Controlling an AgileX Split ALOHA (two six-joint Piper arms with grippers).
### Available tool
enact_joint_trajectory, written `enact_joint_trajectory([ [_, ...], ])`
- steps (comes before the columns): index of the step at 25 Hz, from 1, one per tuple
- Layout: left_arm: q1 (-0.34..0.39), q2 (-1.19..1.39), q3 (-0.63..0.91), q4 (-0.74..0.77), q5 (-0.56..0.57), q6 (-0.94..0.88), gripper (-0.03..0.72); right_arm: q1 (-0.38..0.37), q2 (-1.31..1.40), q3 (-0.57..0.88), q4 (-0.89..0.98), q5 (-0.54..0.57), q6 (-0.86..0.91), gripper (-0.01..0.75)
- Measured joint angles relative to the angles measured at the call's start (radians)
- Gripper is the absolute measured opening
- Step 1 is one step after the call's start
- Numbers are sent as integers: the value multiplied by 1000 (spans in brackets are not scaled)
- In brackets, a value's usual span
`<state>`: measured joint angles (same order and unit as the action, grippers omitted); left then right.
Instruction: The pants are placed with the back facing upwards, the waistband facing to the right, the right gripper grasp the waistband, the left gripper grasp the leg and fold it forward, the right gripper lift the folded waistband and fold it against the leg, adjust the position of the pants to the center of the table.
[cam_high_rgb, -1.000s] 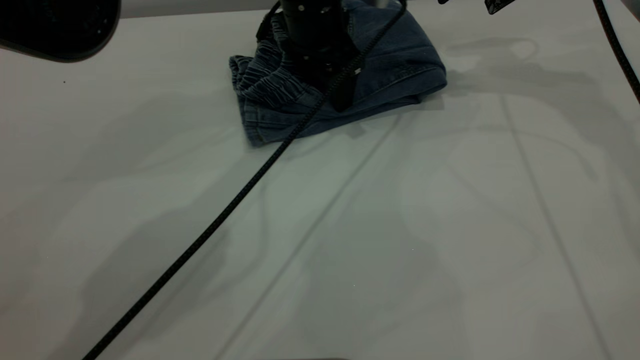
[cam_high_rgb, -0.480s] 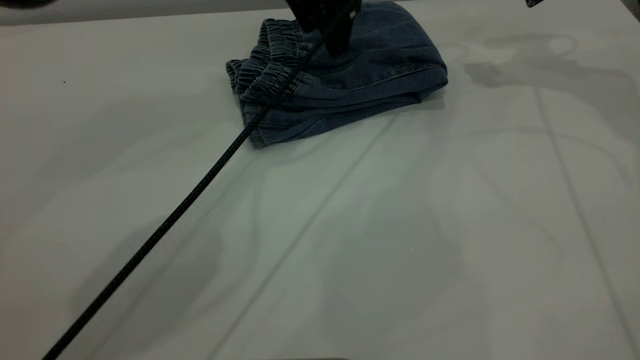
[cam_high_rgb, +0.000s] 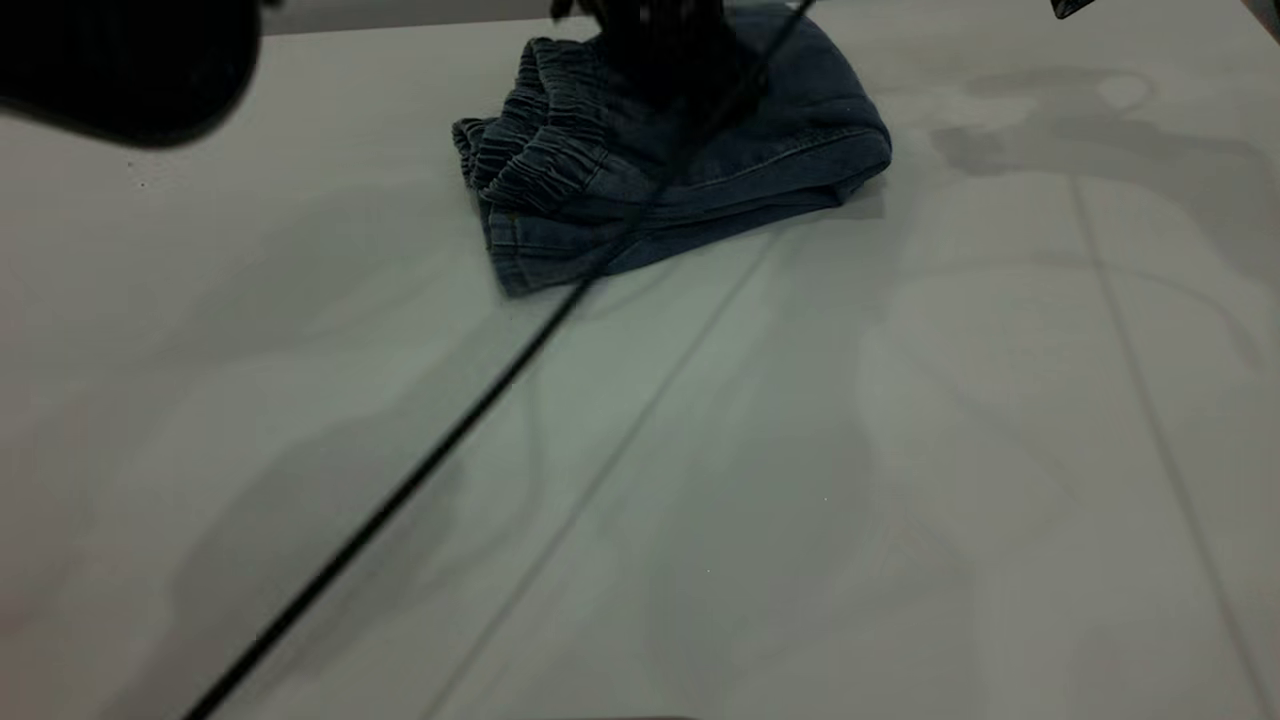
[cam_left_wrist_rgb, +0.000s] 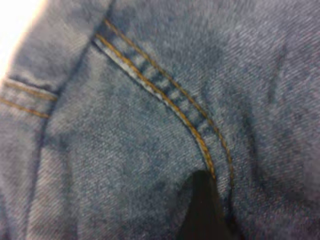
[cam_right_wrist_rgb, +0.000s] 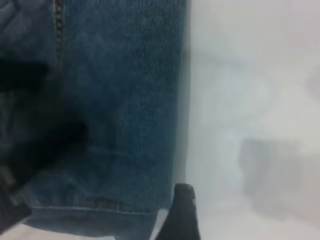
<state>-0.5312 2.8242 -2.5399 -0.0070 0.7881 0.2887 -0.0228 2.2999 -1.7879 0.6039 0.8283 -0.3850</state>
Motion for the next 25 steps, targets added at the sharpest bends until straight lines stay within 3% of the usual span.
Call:
enact_joint_trajectory([
  [4, 0, 3, -2, -1, 44, -2, 516, 0, 0, 0, 1, 4, 0, 570],
  [15, 1, -31, -12, 7, 376, 106, 516, 0, -1, 0, 1, 3, 0, 570],
  [20, 1, -29, -126, 49, 384, 108, 516, 0, -32, -24, -26, 26, 0, 570],
  [25, 1, -90, -215, 72, 384, 34, 516, 0, -122, -121, -69, 142, 51, 570],
])
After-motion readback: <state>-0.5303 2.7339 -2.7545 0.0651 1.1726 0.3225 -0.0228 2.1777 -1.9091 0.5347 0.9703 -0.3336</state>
